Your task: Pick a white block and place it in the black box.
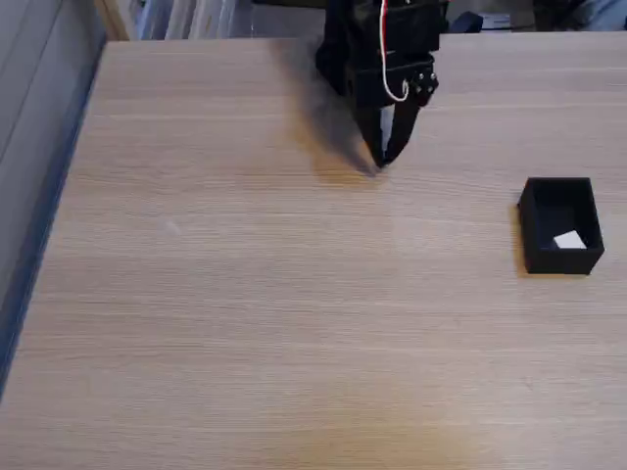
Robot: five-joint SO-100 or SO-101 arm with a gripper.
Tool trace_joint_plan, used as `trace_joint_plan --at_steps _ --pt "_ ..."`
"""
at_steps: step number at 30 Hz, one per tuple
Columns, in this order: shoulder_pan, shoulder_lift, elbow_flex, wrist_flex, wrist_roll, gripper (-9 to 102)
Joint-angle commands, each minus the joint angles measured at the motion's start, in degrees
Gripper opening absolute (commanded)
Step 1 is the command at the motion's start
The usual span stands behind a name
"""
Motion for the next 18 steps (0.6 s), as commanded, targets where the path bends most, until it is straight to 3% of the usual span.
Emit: trace_joint_plan --at_steps 1,13,18 --pt "3.78 3.96 4.04 0.53 0.88 0" --pt "6.42 19.86 12.04 11.07 -0.18 1" --pt "5.27 21.27 12.13 13.18 5.10 0"
